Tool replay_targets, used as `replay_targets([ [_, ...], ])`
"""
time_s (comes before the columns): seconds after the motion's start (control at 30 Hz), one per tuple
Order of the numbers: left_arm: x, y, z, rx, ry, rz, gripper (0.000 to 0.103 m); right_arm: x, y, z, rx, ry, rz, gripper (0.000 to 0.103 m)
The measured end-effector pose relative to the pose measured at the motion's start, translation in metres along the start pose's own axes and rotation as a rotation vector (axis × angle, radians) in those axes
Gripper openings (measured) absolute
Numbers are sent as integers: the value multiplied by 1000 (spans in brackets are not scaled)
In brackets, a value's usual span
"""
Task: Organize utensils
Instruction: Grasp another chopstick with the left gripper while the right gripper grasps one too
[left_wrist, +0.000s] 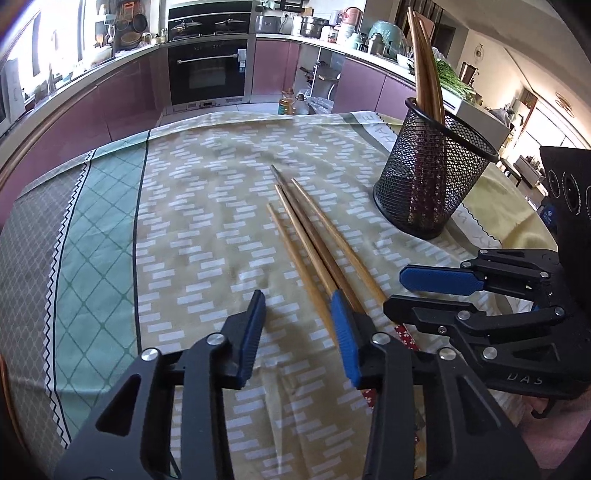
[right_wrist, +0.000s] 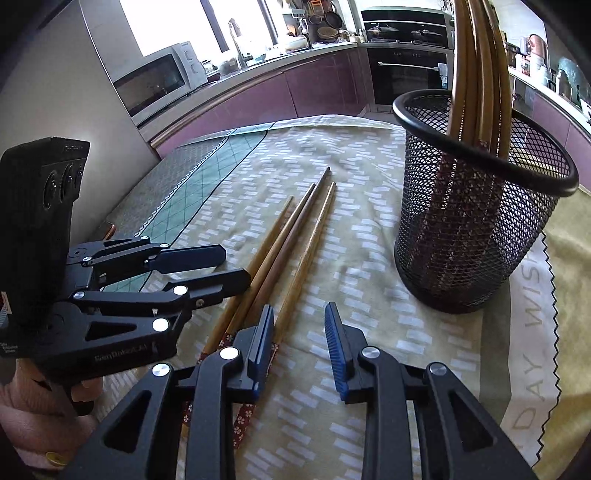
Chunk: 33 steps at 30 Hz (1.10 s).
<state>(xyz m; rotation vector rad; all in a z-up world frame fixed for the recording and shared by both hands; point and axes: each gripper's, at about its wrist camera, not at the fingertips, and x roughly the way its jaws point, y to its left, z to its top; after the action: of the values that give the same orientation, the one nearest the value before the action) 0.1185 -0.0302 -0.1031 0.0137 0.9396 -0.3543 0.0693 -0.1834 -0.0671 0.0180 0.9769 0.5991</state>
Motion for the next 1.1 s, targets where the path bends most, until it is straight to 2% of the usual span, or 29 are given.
replay_targets([
  [0.4,11,5,12,8,10,9,18,18,3,20,-12,-9,-45,27],
  [0.53,13,3,13,2,3,30,16,22,3,25,-5,-15,-66,18],
  [0.63,13,4,13,-20,1,28,13,22,-1,24,23,-18,-44,9],
  [0.73,11,6,11,-51,1,8,9,19,-6,22,52,-20,-23,6],
  [0.93,1,8,7,-86,-11,-26,8,6,-9,16,72,-44,20,5],
  [1.1,-6,2,6,-67,-16,-51,8,-2,-5,12,39,-37,49,5],
])
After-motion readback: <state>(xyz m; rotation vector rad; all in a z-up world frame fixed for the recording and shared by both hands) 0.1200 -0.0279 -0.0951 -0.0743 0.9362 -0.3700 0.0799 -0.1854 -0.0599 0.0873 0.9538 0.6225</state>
